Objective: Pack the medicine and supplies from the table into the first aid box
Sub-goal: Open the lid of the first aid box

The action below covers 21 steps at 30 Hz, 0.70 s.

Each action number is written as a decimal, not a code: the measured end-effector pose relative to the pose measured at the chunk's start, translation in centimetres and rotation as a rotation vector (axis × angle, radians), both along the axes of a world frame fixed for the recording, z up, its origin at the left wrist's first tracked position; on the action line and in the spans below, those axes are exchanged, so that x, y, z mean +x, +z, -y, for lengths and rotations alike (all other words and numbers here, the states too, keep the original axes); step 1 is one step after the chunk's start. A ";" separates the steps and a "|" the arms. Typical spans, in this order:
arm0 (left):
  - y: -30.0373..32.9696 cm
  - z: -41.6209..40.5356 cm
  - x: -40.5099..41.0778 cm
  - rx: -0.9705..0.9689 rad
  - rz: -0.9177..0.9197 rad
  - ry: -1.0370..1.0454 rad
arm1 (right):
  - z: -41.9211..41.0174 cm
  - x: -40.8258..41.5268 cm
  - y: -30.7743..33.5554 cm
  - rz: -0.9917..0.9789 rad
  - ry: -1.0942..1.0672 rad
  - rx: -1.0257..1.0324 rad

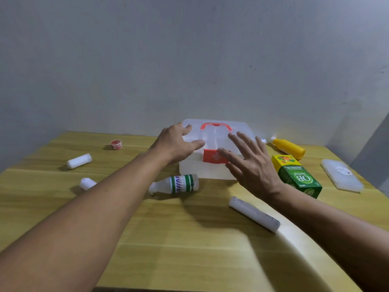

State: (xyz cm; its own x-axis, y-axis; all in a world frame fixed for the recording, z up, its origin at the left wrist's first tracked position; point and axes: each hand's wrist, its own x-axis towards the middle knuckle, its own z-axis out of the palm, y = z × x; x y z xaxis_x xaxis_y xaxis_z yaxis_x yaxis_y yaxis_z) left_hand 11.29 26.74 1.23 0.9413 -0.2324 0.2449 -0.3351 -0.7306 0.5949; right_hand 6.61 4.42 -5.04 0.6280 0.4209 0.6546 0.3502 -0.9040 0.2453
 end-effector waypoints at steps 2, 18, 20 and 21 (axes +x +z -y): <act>0.1 0.2 -0.1 -0.006 0.001 0.014 | 0.3 0.3 -0.3 0.032 0.004 -0.011; 0.0 -0.2 0.5 -0.007 -0.048 -0.012 | 1.1 0.0 -0.2 0.065 0.041 -0.114; 0.0 -0.4 0.8 -0.047 -0.090 -0.043 | 1.2 -0.2 0.6 0.043 0.040 -0.107; 0.0 -0.5 0.8 -0.086 -0.113 -0.062 | 1.1 -0.3 1.1 0.033 0.036 -0.084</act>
